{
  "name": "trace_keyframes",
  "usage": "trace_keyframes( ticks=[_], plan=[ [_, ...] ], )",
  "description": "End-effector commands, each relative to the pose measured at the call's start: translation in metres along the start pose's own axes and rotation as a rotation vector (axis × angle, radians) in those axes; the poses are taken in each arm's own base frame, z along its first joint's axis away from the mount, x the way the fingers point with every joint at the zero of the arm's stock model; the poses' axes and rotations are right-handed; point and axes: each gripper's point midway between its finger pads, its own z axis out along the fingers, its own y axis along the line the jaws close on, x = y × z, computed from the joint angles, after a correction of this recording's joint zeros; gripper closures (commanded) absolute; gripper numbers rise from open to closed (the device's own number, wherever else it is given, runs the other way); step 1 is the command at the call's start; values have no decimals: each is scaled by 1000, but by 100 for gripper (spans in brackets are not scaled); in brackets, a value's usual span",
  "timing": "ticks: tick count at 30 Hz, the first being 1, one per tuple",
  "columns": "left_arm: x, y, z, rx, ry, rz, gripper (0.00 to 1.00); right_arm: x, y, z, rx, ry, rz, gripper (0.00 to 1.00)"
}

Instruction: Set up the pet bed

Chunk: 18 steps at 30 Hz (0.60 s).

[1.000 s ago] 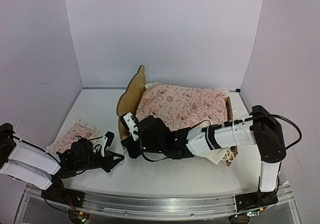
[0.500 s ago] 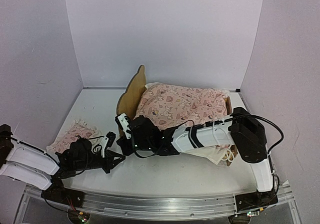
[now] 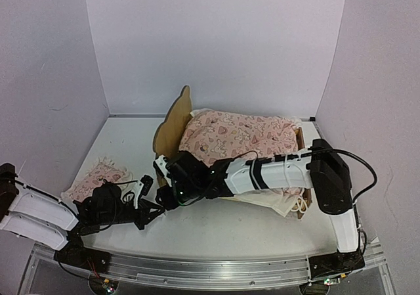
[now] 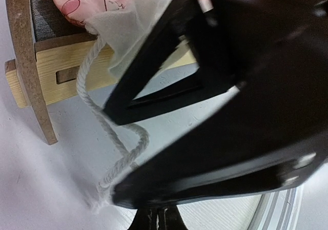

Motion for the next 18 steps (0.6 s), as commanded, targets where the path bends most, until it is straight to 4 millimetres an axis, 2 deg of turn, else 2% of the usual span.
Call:
trace_keyframes(
  ticks=[1, 6, 9, 12, 14, 18],
  plan=[
    [-22, -9, 2, 30, -65, 4, 100, -37, 27, -64, -68, -43, 28, 45],
    [-25, -6, 2, 9, -79, -33, 100, -24, 19, -99, -65, -74, 13, 42],
    [-28, -6, 2, 10, -84, -50, 100, -4, 15, -102, -102, -126, -47, 41],
    [-31, -7, 2, 14, -92, -74, 100, 26, 8, -89, -128, -225, -117, 42],
    [-33, -7, 1, 14, -97, -81, 100, 26, 9, -80, -143, -329, -149, 43],
    [-35, -6, -2, 9, -113, -94, 100, 28, 11, -55, -155, -406, -175, 43]
  ],
)
